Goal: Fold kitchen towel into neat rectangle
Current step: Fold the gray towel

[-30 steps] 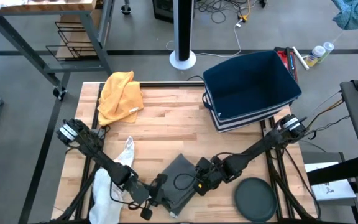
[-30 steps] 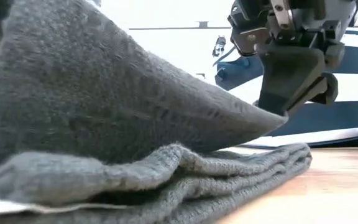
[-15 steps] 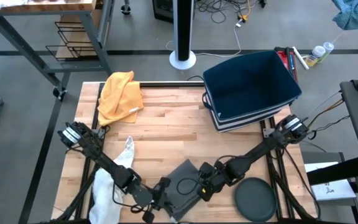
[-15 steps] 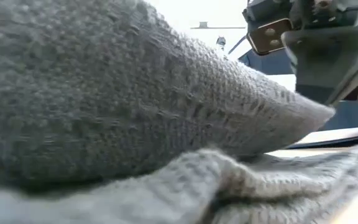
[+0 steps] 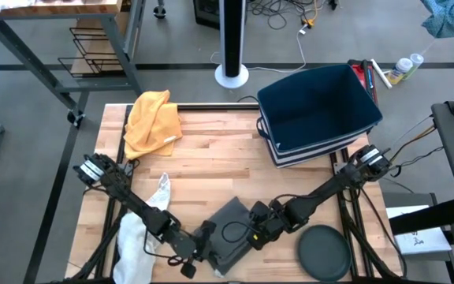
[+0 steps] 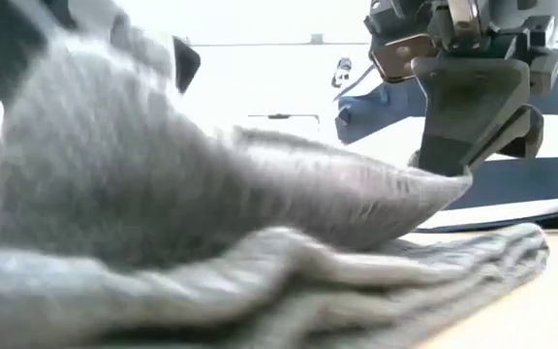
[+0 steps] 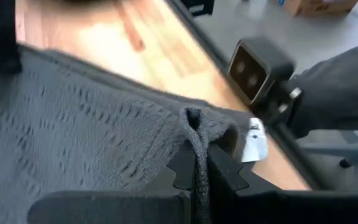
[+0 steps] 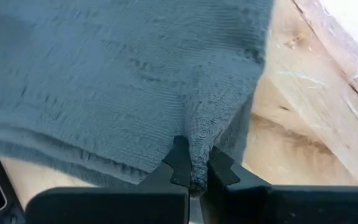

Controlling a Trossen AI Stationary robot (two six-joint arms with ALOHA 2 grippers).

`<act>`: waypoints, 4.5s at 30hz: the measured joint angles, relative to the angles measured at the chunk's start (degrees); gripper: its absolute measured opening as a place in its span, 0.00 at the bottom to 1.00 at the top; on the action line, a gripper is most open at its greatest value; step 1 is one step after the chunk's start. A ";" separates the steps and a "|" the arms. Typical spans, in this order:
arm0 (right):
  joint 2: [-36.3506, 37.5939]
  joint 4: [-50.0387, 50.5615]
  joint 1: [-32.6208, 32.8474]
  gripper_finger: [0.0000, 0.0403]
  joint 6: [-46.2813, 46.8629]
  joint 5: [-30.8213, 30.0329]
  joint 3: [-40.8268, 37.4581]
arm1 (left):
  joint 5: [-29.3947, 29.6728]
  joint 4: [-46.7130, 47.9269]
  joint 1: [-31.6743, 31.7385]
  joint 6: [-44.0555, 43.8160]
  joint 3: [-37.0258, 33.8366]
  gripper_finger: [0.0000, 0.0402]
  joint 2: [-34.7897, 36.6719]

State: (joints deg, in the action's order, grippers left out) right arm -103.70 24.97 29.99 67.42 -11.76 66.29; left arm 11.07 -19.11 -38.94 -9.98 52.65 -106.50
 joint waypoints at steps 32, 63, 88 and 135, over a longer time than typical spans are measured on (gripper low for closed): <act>-0.93 -7.73 2.18 0.01 2.54 7.73 0.06 | -6.01 -2.46 0.45 -1.20 -7.15 0.02 2.93; -2.50 -3.77 6.56 0.50 -33.39 -5.78 9.92 | -5.26 3.71 -4.53 -5.20 -7.41 0.31 11.17; -33.85 21.25 6.04 0.49 -50.93 -9.83 51.07 | 9.23 0.42 -13.13 -5.48 8.18 0.23 -6.48; -30.45 24.73 -15.94 0.36 -51.93 -4.22 46.96 | 33.14 4.81 -15.41 -29.75 -21.16 0.22 15.17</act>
State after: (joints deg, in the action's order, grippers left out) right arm -134.15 49.71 14.04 15.49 -15.99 113.25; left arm 44.21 -14.31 -54.35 -39.72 31.48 -91.33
